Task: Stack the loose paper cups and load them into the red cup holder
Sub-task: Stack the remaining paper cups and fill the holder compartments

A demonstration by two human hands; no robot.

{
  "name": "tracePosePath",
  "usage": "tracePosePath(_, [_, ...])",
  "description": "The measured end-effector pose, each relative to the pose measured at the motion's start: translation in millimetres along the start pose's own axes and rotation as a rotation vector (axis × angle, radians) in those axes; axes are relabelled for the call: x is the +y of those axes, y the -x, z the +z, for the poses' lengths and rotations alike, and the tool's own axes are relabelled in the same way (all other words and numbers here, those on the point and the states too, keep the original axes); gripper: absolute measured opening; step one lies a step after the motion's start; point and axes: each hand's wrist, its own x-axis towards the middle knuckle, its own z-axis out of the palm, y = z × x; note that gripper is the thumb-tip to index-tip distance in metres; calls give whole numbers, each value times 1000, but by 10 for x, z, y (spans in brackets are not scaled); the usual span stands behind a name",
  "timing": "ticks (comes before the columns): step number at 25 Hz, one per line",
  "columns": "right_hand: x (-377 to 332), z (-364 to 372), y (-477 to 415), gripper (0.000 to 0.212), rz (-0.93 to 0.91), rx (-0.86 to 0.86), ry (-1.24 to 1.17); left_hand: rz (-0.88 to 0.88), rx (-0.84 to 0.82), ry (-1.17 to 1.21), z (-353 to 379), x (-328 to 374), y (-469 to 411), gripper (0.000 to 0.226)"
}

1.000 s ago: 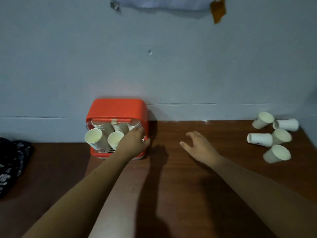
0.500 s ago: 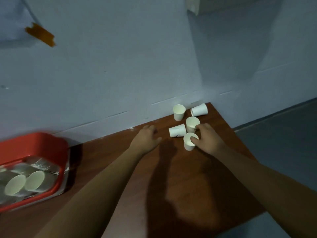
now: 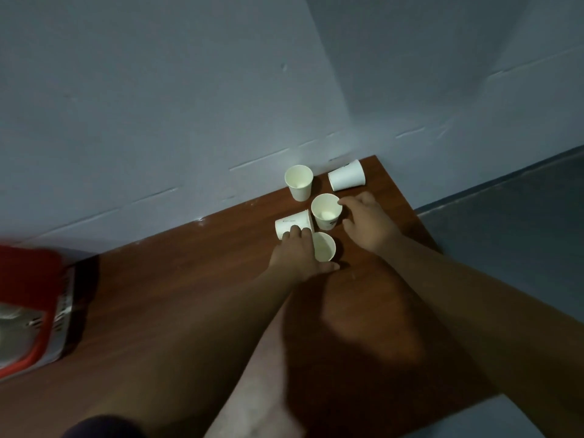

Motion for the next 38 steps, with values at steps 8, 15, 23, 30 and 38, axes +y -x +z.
tracePosePath(8, [125, 415, -251, 36, -36, -54, 85, 128, 123, 105, 203, -166, 13, 73])
tracePosePath(15, [-263, 333, 113, 27, 4, 135, 81, 1, 204, 371, -389, -779, 610, 71])
tracePosePath(23, [-1658, 108, 920, 14, -164, 198, -274, -237, 537, 497, -1085, -1708, 1935, 58])
tracePosePath(30, [-2846, 494, 1189, 17, -251, -51, -349, -437, 725, 588, -1237, -2690, 3085, 63])
tracePosePath(38, [-4534, 1405, 1349, 25, -388, -141, -345, -610, 814, 717, -1250, -4281, 4207, 62])
